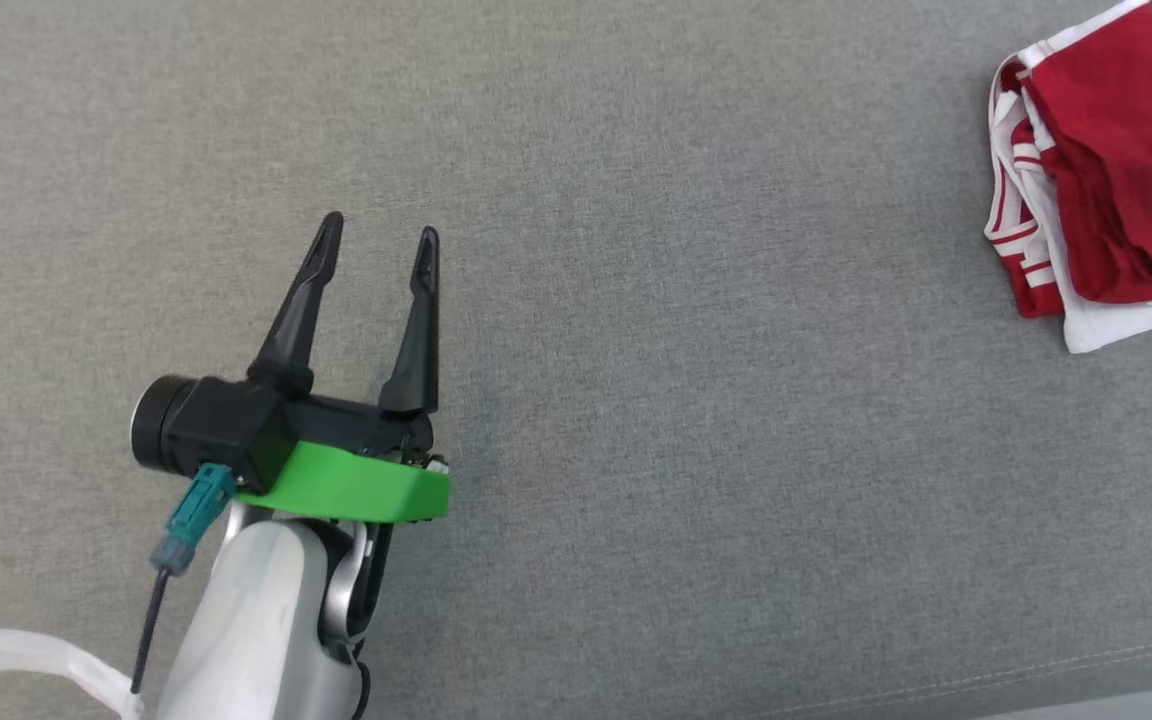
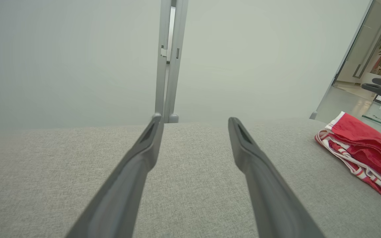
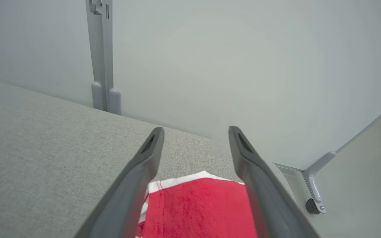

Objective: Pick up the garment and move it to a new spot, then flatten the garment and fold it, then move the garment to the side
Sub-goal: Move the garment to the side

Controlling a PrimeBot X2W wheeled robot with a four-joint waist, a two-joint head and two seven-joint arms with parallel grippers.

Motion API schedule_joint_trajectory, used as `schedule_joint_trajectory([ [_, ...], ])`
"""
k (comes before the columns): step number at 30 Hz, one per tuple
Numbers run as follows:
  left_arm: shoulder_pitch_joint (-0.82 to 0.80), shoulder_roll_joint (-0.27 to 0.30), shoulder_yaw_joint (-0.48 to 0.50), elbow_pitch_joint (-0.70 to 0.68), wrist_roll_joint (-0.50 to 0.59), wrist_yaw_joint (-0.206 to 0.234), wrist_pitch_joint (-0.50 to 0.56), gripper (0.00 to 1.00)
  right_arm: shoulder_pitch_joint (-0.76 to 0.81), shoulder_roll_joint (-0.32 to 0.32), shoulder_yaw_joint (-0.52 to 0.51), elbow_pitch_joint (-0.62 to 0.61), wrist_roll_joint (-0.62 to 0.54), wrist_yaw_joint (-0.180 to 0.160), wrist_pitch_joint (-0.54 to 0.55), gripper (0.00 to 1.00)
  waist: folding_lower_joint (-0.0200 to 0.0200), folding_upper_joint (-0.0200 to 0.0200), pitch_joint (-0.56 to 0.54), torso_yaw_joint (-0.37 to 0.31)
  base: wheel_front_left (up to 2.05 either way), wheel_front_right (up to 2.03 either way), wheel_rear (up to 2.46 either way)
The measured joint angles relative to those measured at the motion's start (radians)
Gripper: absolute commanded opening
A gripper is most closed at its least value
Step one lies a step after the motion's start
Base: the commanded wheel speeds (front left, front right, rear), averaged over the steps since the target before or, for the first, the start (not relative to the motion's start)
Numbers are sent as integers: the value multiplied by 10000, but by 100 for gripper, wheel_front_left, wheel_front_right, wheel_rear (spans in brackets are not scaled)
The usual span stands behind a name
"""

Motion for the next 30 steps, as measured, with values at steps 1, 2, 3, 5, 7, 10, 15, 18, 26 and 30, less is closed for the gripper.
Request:
schedule_joint_trajectory([
  [1, 97, 2, 117, -54, -42, 36, 0, 100, 179, 186, -242, -418, 174, 0, -15, 100, 0, 0, -165, 17, 0, 0, 0],
  [2, 183, 2, 234, -88, -98, 58, 0, 100, 391, 360, -508, -855, 293, 0, -25, 100, 0, 0, -329, 37, 0, 0, 0],
  [3, 261, 2, 326, -117, -121, 82, 0, 100, 594, 514, -786, -1231, 339, 0, -25, 100, 0, 0, -465, 56, 0, 0, 0],
  [5, 467, 4, 546, -192, -209, 121, 0, 100, 1281, 978, -1584, -2082, 502, -2, -27, 100, 0, 0, -786, 108, 0, 0, 0],
  [7, 678, 4, 721, -253, -305, 163, 0, 100, 2068, 1365, -2192, -2761, 249, -2, -27, 100, 0, 0, -1071, 164, 0, 0, 0],
  [10, 991, 10, 941, -288, -387, 209, 0, 100, 3306, 2186, -3423, -3812, -591, -10, -35, 100, 0, 0, -1480, 265, 0, 0, 0],
  [15, 1595, 12, 1026, -230, -472, 232, 0, 100, 5569, 3954, -4815, -5292, -1732, -6, -35, 100, -1, 0, -2088, 469, 0, 0, 0],
  [18, 1906, 8, 993, -201, -550, 291, 0, 100, 6619, 4824, -5204, -5873, -2410, -10, -35, 100, 0, 0, -2372, 590, 0, 0, 0],
  [26, 2531, 10, 828, 376, -209, 259, 0, 100, 8660, 6190, -5544, -6870, -3248, -10, -35, 100, -1, 0, -2821, 753, 0, 0, 0],
  [30, 2532, 10, 851, 387, -184, 345, 0, 100, 8760, 6213, -5517, -6899, -3183, -10, -35, 100, -1, 0, -2821, 726, 0, 0, 0],
])
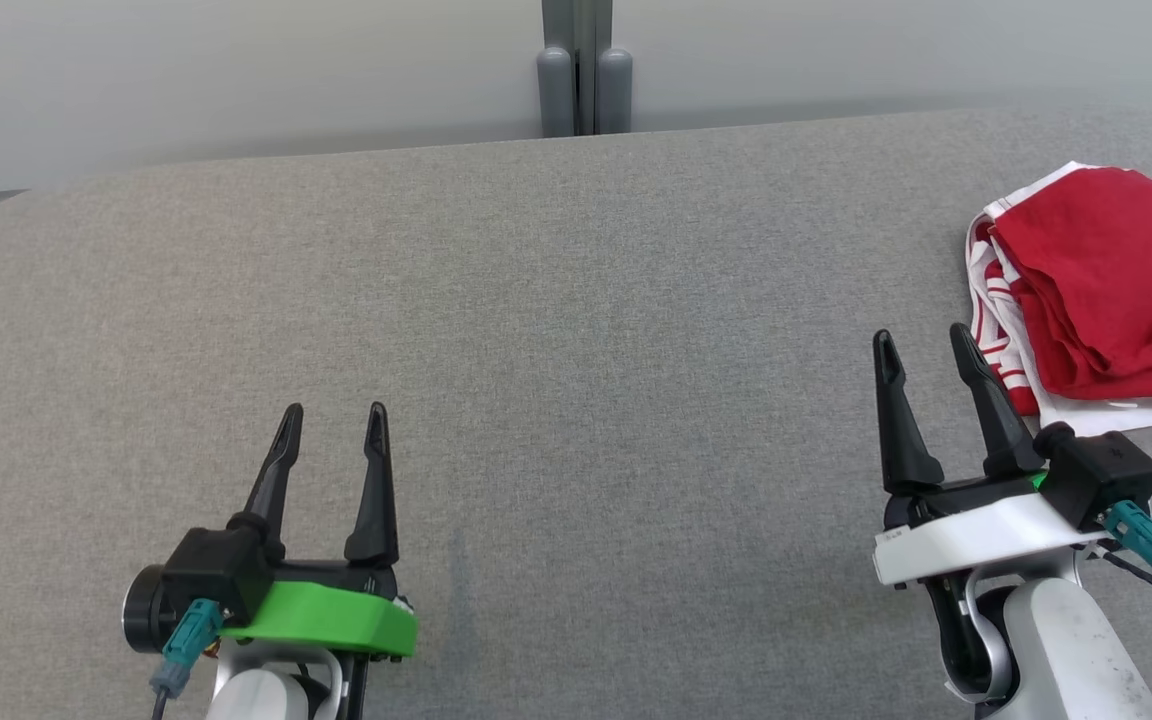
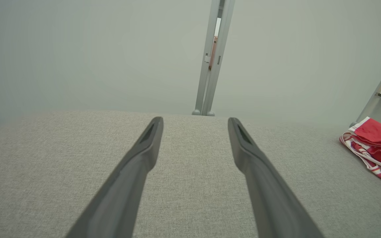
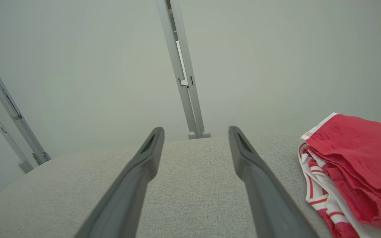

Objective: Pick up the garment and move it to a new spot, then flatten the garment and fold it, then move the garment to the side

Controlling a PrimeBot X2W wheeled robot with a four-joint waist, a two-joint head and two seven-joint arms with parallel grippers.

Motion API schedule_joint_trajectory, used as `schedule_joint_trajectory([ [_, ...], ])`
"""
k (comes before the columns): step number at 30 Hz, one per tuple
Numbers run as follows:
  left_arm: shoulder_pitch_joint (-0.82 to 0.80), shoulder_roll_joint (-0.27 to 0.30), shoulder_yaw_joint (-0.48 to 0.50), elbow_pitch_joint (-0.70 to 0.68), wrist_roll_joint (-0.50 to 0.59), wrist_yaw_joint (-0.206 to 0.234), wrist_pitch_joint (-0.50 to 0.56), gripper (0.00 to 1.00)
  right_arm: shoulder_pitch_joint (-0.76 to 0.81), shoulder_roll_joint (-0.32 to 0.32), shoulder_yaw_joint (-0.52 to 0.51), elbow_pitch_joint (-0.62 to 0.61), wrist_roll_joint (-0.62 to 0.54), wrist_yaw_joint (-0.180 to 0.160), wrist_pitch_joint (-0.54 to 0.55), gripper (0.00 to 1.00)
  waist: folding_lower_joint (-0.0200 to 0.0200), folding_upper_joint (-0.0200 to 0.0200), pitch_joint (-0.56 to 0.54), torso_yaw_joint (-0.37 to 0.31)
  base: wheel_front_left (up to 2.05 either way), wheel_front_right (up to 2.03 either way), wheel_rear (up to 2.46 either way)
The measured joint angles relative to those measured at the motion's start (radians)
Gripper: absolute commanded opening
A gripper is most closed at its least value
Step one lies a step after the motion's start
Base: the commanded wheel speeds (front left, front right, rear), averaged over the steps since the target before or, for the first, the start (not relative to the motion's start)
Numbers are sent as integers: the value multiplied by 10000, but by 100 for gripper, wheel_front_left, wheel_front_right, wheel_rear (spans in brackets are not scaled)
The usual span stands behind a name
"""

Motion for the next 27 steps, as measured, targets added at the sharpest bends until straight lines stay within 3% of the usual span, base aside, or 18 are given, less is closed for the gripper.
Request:
schedule_joint_trajectory([
  [22, -59, 0, 2, 42, -82, 188, 0, 100, -66, 8, 121, 107, -36, 0, 0, 100, 0, 0, 152, -28, 0, 0, 0],
  [27, -57, 0, 15, 151, -525, 25, 0, 100, -67, 10, 169, 125, 33, 0, 0, 100, 0, 0, 141, -20, 0, 0, 0],
])
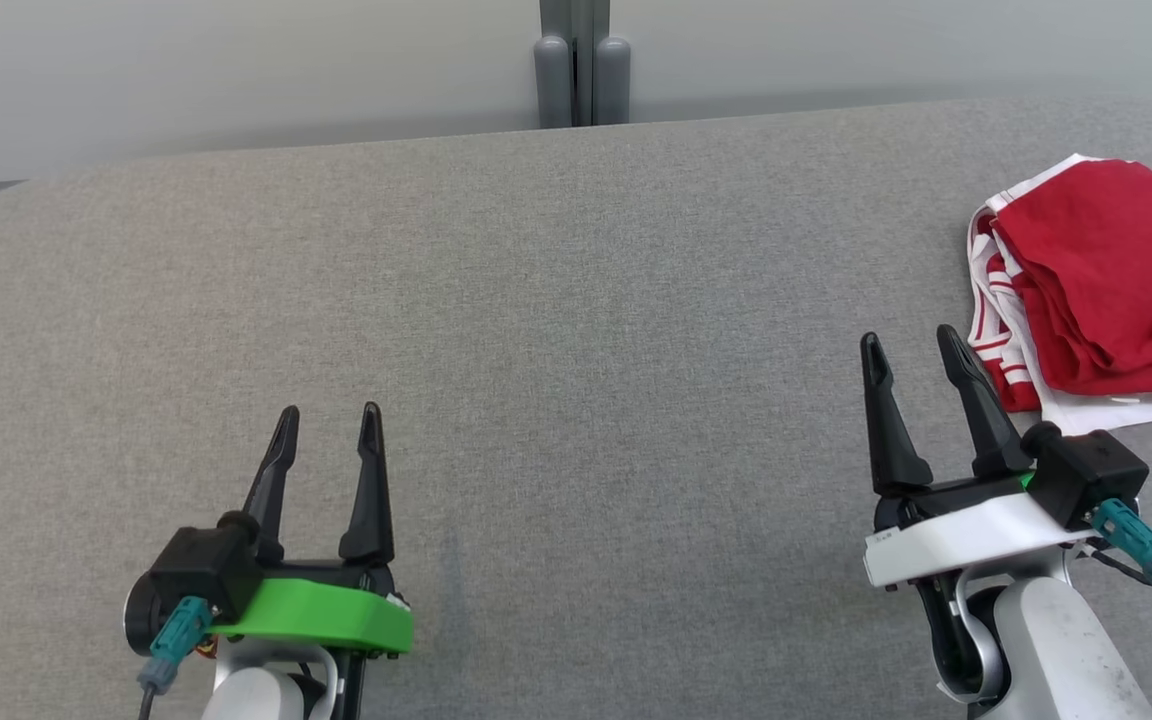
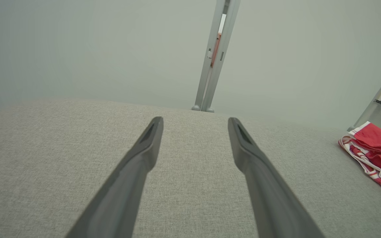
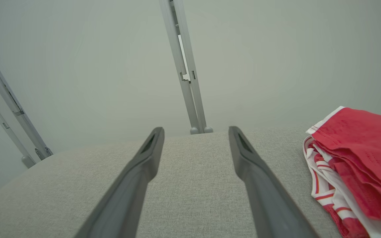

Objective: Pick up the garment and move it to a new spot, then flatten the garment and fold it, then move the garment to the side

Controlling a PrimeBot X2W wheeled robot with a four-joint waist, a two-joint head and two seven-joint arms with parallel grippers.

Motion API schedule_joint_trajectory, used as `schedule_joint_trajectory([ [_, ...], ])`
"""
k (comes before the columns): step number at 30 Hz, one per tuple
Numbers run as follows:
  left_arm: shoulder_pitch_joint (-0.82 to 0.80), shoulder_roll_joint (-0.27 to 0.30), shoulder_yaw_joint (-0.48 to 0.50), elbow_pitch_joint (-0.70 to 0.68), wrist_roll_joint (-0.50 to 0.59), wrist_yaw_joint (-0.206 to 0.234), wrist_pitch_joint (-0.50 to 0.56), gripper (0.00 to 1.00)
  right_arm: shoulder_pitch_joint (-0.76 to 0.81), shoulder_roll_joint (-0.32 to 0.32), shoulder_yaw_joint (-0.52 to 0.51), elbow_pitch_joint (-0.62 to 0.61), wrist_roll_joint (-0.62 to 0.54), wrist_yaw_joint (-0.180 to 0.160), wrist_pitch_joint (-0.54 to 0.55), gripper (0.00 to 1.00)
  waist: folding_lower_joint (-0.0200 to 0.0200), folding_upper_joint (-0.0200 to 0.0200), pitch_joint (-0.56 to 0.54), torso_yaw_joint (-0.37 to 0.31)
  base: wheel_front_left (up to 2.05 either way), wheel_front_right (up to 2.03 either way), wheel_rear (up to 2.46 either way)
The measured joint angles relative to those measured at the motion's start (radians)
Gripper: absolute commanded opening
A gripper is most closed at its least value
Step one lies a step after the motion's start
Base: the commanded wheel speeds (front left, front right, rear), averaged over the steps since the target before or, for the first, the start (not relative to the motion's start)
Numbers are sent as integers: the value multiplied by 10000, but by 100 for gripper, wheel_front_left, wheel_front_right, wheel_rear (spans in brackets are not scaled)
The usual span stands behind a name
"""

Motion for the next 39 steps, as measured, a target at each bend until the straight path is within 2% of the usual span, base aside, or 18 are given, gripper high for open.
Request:
schedule_joint_trajectory([
  [20, 49, 0, 253, -374, -454, -474, 0, 100, 1, 2, 102, 4, 221, 0, 0, 100, 0, 0, -6, -18, 0, 0, 0],
  [21, 53, -4, 251, -345, -453, -474, 0, 0, 16, 6, 105, 31, 238, 0, 0, 0, 0, 0, -4, -19, 0, 0, 0],
  [26, 159, -12, 221, -48, -669, -474, 71, 0, 272, 29, 115, 326, 514, 0, 63, 0, 0, 0, -22, -20, 0, 0, 0],
  [39, 178, 69, 491, 171, -2989, -516, 585, 0, 273, -92, -29, 468, 2963, 0, 560, 0, 0, 0, -144, -26, 0, 0, 0],
])
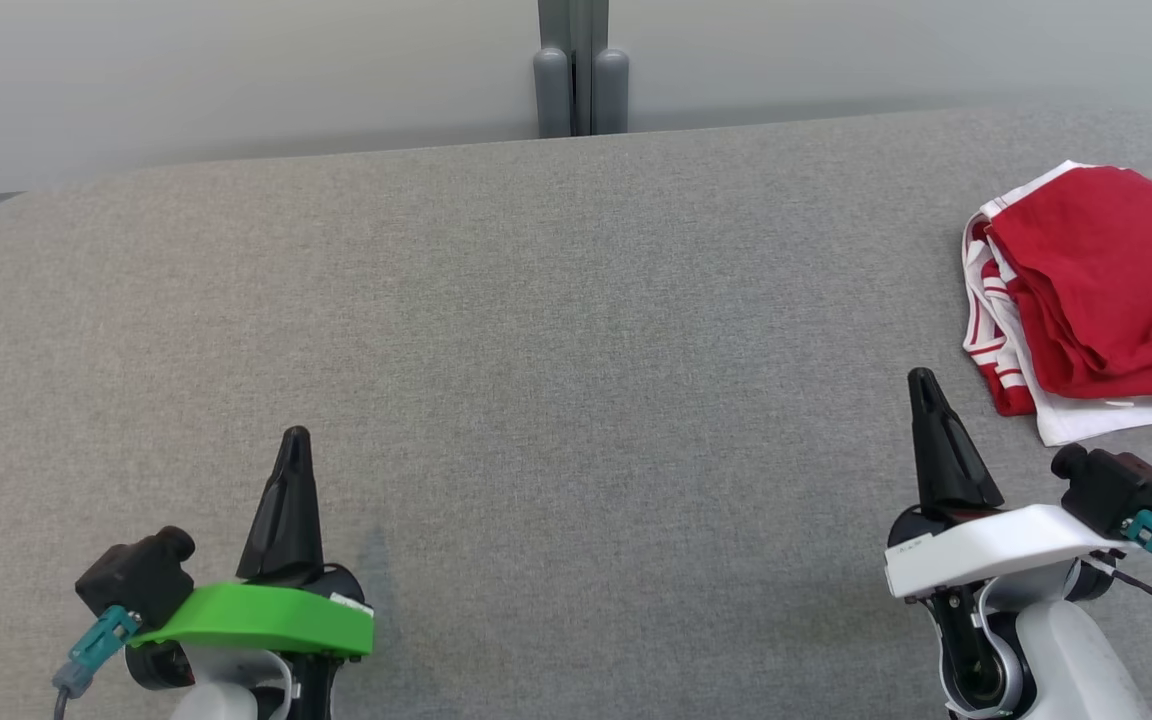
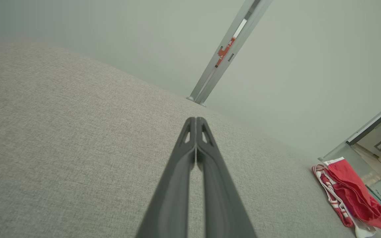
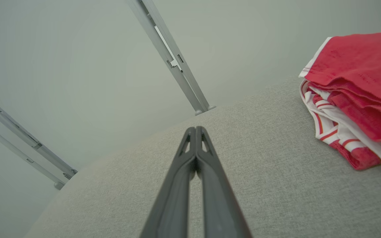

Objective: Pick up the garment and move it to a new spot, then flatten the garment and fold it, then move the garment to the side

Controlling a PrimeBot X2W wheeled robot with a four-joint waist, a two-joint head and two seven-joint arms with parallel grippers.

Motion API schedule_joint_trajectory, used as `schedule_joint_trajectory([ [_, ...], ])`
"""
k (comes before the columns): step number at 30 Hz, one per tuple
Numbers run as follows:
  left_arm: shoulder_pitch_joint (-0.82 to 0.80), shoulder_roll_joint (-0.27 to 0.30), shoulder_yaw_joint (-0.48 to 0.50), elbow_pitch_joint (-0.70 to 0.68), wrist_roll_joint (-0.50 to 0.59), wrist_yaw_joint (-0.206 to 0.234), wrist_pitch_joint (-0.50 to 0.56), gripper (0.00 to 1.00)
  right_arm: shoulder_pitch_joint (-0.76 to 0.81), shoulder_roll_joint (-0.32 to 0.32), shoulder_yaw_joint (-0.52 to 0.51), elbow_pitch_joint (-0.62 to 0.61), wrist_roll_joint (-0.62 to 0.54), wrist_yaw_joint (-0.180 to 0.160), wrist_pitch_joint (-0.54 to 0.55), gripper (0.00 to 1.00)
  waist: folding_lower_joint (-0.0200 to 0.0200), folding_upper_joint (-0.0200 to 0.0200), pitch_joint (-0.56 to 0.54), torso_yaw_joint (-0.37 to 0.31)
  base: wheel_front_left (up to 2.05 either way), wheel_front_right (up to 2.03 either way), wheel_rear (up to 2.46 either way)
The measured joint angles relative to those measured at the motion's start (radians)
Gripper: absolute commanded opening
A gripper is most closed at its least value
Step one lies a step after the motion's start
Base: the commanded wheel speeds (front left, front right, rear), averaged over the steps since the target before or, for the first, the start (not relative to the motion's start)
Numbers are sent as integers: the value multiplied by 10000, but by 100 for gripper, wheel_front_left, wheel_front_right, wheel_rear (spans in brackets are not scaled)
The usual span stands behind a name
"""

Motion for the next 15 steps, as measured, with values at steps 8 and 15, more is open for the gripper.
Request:
schedule_joint_trajectory([
  [8, -4, 50, 178, 104, -1179, -25, 261, 0, 0, -75, -100, 92, 1264, 0, 272, 0, 0, 0, -71, -3, 0, 0, 0],
  [15, -9, 96, 313, 194, -2123, -86, 516, 0, 1, -107, -199, 153, 2290, 0, 489, 0, 0, 0, -135, -5, 0, 0, 0],
])
